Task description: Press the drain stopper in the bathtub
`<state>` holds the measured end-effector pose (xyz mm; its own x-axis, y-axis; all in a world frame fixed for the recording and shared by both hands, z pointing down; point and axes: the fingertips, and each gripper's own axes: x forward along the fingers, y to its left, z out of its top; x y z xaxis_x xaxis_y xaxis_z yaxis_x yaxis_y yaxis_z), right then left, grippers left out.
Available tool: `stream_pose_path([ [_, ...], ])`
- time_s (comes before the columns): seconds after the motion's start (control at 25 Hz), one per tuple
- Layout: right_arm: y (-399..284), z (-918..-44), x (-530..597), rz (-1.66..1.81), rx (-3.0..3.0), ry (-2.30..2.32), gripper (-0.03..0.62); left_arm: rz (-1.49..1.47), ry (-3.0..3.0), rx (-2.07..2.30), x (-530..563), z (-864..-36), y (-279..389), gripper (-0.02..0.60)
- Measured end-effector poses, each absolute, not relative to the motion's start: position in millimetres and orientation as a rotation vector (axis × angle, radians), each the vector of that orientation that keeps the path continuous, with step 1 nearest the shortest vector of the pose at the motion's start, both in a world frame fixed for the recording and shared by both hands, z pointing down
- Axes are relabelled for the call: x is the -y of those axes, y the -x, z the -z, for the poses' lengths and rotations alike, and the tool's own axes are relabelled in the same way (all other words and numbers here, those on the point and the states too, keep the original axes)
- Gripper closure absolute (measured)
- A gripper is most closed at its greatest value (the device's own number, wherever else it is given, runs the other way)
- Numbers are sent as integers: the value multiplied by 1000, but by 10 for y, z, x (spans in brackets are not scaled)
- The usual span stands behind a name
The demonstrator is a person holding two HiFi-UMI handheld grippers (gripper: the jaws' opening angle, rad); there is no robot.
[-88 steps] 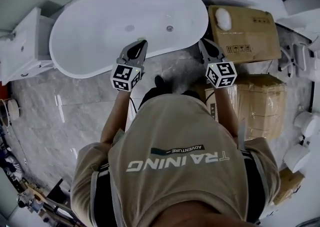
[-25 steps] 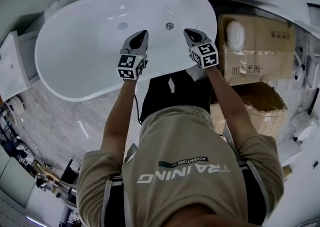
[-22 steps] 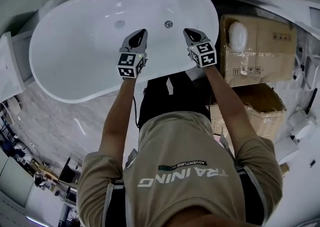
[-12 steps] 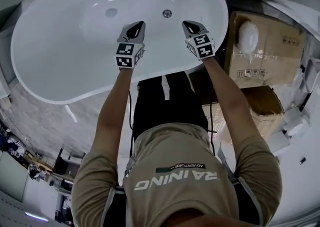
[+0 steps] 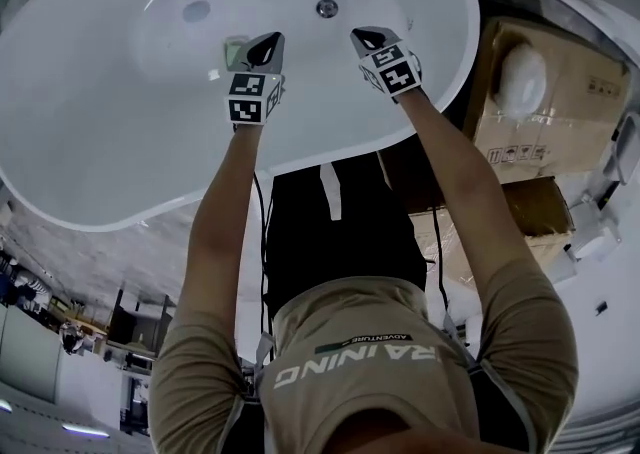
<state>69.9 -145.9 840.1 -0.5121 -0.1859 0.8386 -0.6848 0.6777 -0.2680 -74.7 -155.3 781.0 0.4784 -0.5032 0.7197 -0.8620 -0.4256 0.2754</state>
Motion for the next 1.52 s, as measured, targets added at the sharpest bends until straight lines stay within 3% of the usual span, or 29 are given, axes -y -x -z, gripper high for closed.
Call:
stream_pose_path([
  [0.8, -490, -10467, 1601, -758, 1881, -524, 586, -758, -1899, 1110, 1518, -9692, 726, 580],
  [1.52, -348, -11342, 1680, -748, 1781, -545, 586, -729, -1870, 1090, 1411, -10302, 864, 580],
])
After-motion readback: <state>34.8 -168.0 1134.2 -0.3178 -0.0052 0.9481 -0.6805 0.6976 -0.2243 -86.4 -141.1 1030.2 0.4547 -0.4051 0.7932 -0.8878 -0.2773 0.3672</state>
